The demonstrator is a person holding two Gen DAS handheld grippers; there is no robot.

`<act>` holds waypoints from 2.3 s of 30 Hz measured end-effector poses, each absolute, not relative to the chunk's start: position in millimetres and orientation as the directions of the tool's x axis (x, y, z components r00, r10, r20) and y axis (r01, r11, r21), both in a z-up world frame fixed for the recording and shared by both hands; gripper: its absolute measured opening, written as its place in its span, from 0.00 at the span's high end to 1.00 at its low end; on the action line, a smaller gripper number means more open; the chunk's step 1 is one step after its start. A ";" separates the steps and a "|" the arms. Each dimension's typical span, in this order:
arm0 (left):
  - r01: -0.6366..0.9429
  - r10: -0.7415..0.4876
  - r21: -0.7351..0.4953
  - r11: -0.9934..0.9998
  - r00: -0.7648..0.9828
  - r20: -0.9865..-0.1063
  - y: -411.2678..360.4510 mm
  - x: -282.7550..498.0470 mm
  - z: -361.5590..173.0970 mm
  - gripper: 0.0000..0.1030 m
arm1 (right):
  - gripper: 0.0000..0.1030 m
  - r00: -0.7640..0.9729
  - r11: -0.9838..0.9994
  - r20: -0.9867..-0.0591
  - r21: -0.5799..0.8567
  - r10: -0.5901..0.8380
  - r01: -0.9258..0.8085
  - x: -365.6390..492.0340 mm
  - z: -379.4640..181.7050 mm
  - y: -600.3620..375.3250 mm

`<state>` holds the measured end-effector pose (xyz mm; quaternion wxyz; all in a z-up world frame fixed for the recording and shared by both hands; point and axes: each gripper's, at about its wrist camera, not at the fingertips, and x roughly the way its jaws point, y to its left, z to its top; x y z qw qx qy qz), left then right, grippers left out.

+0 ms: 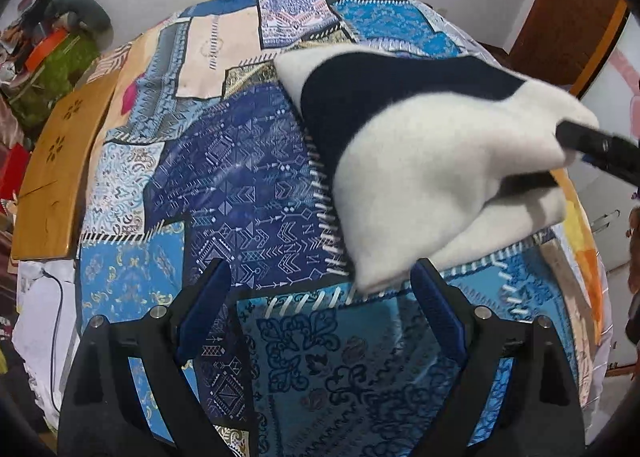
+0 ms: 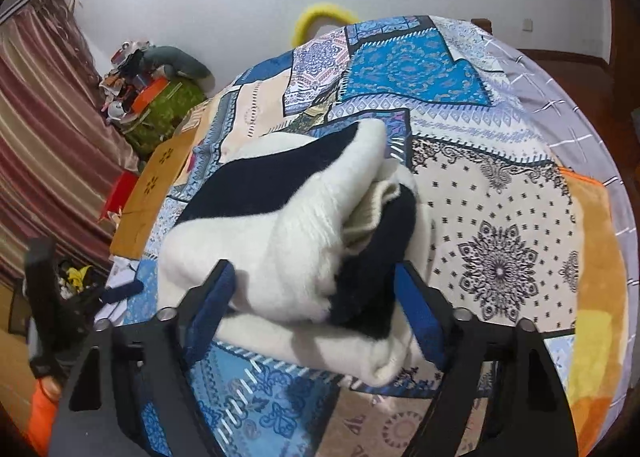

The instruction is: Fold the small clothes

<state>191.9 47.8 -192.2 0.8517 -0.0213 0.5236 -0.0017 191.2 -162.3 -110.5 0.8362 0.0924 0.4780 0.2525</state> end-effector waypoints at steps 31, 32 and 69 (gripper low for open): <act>-0.090 -0.044 -0.093 0.992 0.441 -0.897 63.1 196.5 -220.2 0.02 | 0.80 0.485 0.861 -0.720 0.338 0.497 -0.381 165.9 -95.1 -179.5; -0.089 -0.041 -0.089 0.992 0.441 -0.897 62.3 195.5 -219.9 0.02 | 0.80 0.480 0.862 -0.724 0.341 0.495 -0.375 164.0 -98.0 -181.4; -0.009 -0.117 -0.153 0.988 0.597 -0.793 44.4 230.2 -113.2 0.03 | 0.22 0.540 0.911 -0.736 0.282 0.407 -0.302 183.6 -82.4 -193.0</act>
